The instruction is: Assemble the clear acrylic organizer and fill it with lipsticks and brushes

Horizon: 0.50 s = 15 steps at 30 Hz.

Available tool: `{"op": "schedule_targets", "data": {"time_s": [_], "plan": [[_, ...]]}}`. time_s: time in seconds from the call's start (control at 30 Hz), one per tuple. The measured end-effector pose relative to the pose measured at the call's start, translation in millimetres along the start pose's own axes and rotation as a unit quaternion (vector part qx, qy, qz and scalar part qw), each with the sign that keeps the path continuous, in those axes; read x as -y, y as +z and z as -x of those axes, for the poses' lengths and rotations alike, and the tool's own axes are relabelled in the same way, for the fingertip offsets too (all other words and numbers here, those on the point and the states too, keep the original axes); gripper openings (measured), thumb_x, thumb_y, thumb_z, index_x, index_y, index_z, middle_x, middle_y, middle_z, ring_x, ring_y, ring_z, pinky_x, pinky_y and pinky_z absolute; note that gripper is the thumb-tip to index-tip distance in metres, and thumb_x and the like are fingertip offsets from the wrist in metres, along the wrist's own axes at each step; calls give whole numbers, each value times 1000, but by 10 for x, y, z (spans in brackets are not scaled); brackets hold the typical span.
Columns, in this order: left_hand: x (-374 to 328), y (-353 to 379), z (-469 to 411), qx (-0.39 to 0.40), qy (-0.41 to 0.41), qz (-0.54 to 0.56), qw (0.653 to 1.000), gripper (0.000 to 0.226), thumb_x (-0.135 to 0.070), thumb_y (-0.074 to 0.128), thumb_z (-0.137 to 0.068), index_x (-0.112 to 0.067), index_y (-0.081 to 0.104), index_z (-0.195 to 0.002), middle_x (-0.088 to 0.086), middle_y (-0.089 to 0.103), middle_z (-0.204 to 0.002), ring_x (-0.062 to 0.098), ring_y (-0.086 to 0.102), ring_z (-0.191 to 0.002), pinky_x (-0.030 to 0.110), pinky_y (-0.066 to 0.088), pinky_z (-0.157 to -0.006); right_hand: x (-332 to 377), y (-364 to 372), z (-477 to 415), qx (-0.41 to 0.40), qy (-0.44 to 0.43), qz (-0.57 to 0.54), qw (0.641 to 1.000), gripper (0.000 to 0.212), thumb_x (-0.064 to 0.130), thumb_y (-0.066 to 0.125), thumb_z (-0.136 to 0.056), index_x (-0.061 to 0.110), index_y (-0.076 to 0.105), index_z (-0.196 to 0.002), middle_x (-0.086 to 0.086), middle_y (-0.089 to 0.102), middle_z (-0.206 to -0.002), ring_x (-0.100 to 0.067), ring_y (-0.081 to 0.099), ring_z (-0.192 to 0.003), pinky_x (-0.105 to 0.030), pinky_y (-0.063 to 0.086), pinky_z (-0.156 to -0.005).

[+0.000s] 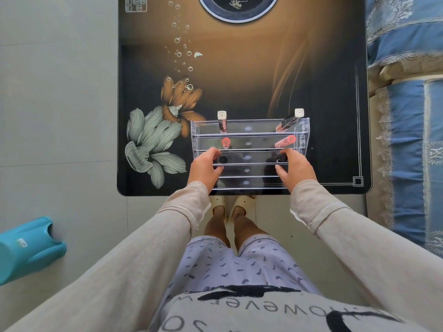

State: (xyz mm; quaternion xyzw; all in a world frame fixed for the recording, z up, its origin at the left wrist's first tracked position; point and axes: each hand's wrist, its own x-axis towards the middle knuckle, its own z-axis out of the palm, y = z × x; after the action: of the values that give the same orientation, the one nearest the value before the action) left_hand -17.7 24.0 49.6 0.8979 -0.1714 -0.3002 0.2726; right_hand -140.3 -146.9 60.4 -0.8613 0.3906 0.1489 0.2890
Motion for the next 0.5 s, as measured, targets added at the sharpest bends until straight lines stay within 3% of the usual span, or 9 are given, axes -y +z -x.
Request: {"op": "schedule_targets", "data": {"time_s": [0.23, 0.4, 0.5], "plan": [[109, -93, 118, -28, 16, -13, 999, 30, -8, 66, -81, -9, 59, -110, 7, 65, -112, 19, 61, -105, 19, 41, -89, 3, 2, 120, -40, 41, -62, 996, 43, 12, 65, -83, 7, 50, -123, -15, 61, -120, -30, 58, -112, -38, 45, -99], [318, -205, 382, -45, 7, -29, 999, 27, -6, 62, -82, -8, 59, -109, 9, 62, -105, 21, 59, -97, 23, 44, -84, -114, 42, 443, -50, 87, -66, 993, 45, 10, 62, -85, 4, 47, -127, -17, 58, -123, -31, 55, -113, -37, 46, -97], [568, -253, 531, 6, -54, -46, 997, 17, -8, 58, -83, -7, 62, -100, 11, 65, -98, 24, 60, -90, 31, 48, -81, -224, 149, 692, -29, 126, -72, 989, 35, 9, 60, -86, 4, 54, -120, -16, 62, -119, -30, 57, -111, -34, 46, -95]]}}
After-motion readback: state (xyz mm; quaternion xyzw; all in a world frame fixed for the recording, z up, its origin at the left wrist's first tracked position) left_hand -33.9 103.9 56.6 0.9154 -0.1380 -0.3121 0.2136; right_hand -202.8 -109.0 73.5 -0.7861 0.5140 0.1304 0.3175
